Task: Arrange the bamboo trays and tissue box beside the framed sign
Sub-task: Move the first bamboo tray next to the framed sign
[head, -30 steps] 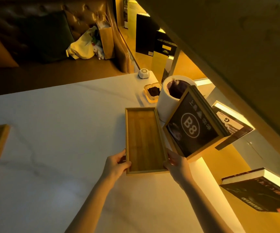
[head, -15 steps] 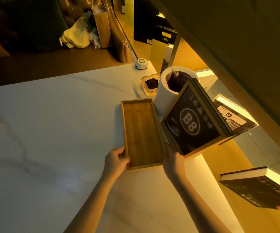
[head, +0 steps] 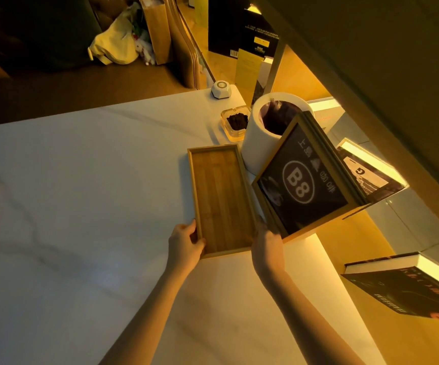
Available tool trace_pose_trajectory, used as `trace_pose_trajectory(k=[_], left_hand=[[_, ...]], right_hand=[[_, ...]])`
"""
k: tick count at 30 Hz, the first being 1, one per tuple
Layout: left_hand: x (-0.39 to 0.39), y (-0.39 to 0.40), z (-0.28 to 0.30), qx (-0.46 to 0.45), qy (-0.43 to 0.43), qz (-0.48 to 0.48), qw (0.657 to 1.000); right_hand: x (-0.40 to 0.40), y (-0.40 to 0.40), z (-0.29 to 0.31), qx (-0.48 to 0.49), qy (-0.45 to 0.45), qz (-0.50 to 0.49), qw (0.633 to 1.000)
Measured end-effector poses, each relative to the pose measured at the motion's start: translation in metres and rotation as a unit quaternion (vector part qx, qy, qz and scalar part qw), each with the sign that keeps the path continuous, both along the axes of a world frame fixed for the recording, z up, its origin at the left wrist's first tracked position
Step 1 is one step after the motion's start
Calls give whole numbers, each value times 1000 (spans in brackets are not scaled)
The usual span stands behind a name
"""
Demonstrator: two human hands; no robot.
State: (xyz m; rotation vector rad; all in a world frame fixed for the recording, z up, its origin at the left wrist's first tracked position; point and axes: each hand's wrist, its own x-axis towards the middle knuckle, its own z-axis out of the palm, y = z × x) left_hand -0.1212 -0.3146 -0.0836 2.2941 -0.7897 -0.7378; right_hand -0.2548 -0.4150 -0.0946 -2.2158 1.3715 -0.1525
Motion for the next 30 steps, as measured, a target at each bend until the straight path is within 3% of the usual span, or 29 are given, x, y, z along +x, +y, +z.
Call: trace_pose_trajectory(k=[5,8,13,20,30], left_hand=[[-17,20,-6,-40,-81,-43,995],[-27,35,-21,-15,-169,-102,980],[-27,41,-33,17,-165,-137,977],[-32,35,-37,7,-166,-140,976],[-45,30,-33,-2,-152,-124,981]], right_hand=[[-12,26,3,-135,-35,18,990],[-23,53,-4,-123,-21,46,991],[-36,68,-16,-63,55,98,992],[-40,57,-7,-29,75,122,989],[-53,46,-14,-71,93,111,987]])
